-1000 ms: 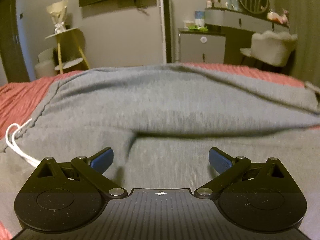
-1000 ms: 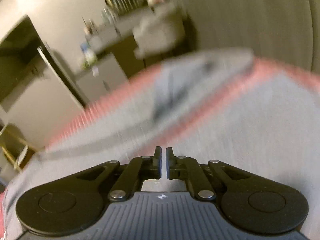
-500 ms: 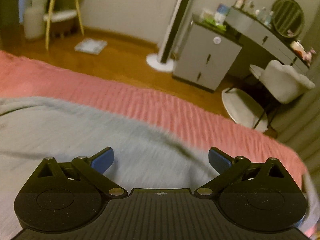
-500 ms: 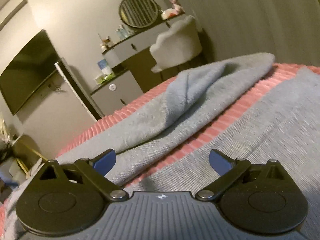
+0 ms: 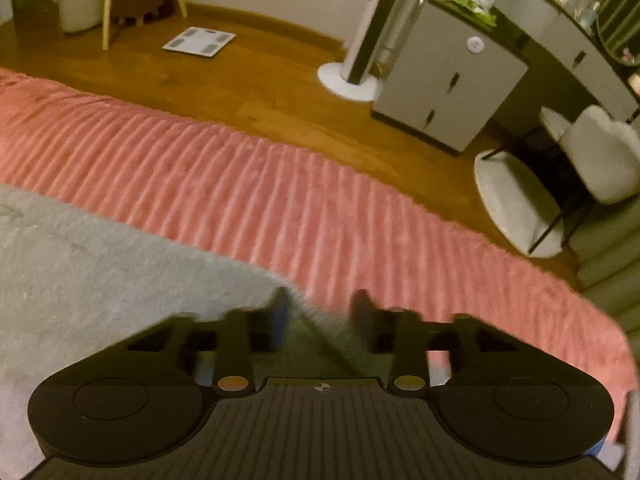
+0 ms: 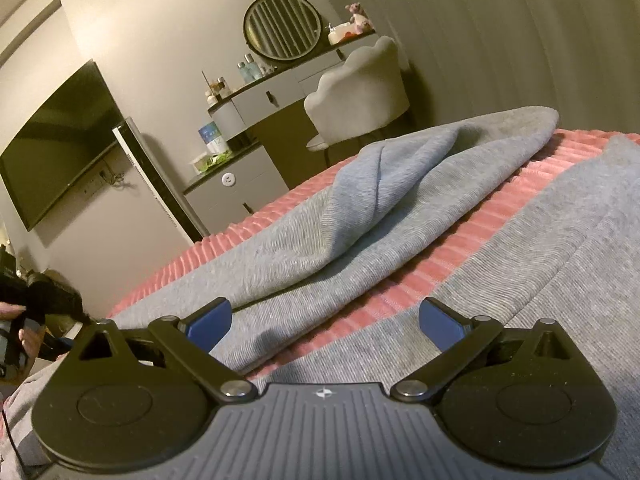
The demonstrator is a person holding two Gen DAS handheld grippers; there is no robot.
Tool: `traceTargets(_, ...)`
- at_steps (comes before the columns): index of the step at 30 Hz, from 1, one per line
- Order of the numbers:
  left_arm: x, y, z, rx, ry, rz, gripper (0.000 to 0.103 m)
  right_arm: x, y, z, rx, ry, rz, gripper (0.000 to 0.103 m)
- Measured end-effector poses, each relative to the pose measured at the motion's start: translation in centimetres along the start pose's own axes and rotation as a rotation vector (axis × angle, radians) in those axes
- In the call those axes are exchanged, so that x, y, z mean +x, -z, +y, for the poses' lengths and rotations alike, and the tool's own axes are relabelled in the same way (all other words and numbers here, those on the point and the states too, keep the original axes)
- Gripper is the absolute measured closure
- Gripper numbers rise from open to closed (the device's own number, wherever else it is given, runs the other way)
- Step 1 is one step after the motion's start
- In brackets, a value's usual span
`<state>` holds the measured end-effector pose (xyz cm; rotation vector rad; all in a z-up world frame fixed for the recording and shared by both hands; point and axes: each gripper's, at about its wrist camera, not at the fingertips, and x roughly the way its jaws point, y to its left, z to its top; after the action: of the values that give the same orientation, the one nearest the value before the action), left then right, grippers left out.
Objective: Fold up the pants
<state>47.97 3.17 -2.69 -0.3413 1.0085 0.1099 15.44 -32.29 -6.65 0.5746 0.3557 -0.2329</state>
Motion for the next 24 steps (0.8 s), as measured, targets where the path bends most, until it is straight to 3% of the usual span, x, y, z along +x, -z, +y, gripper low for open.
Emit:
traceTargets(2, -0.5, 0.7, 1.2, -0.022, 0.035, -0.002, 0.096, 0.0, -0.1, -0.1, 0.008, -0.005, 0.003, 0.003)
traceTargets(3, -0.9, 0.9, 2.3, -0.071, 0.084, 0.001, 0.097, 0.0, -0.2, -0.2, 0.011, -0.008, 0.005, 0.003)
traceTargets(7, -2.2, 2.4, 5.5, -0.184, 0.208, -0.010, 0.099, -0.1, -0.6, -0.4, 0.036, -0.016, 0.013, 0.004)
traceTargets(10, -3.1, 3.8, 6.7, -0.193, 0.252, -0.019, 0.099, -0.3, -0.9, -0.6, 0.052, -0.013, 0.016, 0.007)
traceTargets(13, -5.3, 6.1, 7.9, -0.211, 0.318, -0.060, 0.099, -0.5, -1.3, -0.7, 0.054, -0.001, 0.006, 0.012)
traceTargets(17, -8.3, 10.0, 10.2, -0.320, 0.422, -0.121, 0.099, -0.1, -2.1, -0.7, 0.029, 0.038, 0.003, 0.016)
traceTargets(24, -9.8, 13.9, 11.7, -0.290, 0.428, -0.164, 0.099, 0.3, -4.2, 2.5, -0.227, 0.172, -0.086, 0.016)
